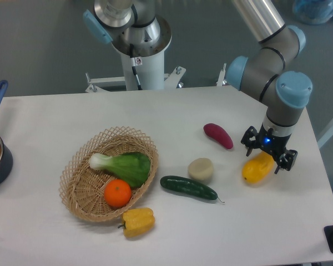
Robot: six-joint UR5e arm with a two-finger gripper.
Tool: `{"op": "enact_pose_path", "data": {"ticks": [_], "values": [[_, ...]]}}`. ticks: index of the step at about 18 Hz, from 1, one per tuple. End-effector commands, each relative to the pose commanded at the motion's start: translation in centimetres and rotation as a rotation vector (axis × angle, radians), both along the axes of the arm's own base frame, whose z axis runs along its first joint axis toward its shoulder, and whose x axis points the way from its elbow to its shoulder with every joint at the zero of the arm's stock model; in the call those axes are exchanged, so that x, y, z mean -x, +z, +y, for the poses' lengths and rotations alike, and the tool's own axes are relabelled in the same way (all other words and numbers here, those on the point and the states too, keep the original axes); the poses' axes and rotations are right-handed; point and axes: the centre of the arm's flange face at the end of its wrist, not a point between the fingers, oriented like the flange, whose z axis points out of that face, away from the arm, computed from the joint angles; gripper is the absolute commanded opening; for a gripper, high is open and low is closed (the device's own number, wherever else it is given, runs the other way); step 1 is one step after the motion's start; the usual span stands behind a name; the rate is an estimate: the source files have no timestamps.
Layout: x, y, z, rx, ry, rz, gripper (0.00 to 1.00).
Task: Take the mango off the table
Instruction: 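Lower the gripper around the mango and close its fingers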
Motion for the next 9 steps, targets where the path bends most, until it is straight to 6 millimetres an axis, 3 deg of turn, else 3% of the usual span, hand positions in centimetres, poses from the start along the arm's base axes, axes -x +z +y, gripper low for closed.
{"op": "enact_pose_path", "data": {"ticks": [9], "values": [[-0.49,-1.05,0.67,0.035,-0.027,-0.003,1.00]]}}
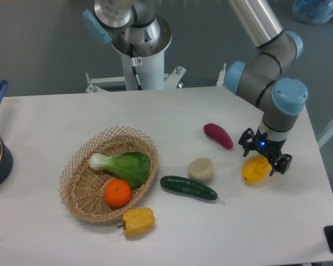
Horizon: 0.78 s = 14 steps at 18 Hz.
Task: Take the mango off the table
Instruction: 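Lower the gripper around the mango and close its fingers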
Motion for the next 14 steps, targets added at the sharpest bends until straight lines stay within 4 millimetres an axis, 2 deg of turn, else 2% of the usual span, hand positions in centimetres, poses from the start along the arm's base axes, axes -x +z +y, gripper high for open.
{"op": "enact_pose_path", "data": {"ticks": [9,14], "values": [[-0.06,-0.68,-0.14,0.023,0.002,-0.002,1.00],[-0.46,-1.05,0.66,0.049,-0.009,0.014,1.00]]}}
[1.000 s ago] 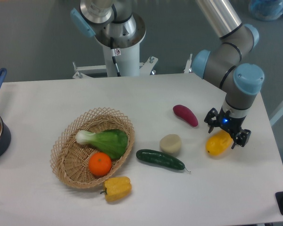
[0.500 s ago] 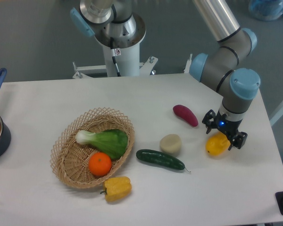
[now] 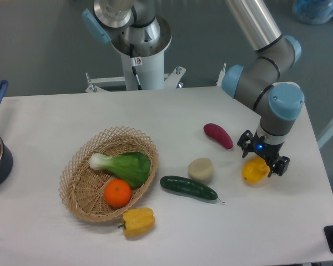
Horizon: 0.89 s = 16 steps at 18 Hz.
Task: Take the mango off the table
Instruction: 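Lower the gripper around the mango and close its fingers, then lift the grasped mango up off the table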
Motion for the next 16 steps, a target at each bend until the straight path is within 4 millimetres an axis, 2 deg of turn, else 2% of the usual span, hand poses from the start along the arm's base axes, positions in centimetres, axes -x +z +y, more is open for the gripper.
{"op": "enact_pose_path", "data": {"ticks": [2,6,9,13,16], "values": [[0.05,0.06,0.02,-0.001,0.002,0.001,0.97],[0.09,0.13,0.03,-0.002,0.009,0.002,0.71],[0.12,0.16,0.04,-0.003,0.008,0.005,0.59],[0.18,0.25,0.07,-0.004,0.009,0.008,0.35],[0.22,0.97,0.11,-0.012,0.018,0.017,0.32]]}}
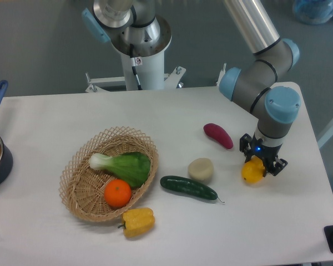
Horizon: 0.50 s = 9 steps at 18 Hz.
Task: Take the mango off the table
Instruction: 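Lift the grasped mango up off the table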
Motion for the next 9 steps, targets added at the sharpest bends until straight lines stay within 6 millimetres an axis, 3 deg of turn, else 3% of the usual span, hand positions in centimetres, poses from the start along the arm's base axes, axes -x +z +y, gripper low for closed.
{"op": "enact_pose_path", "data": {"ticks": [3,9], "values": [[0.1,1.7,0.4,-0.019,0.027,0.024,0.31],[-1.4,12.0,3.8,-0.272,0.129,0.074,0.31]]}}
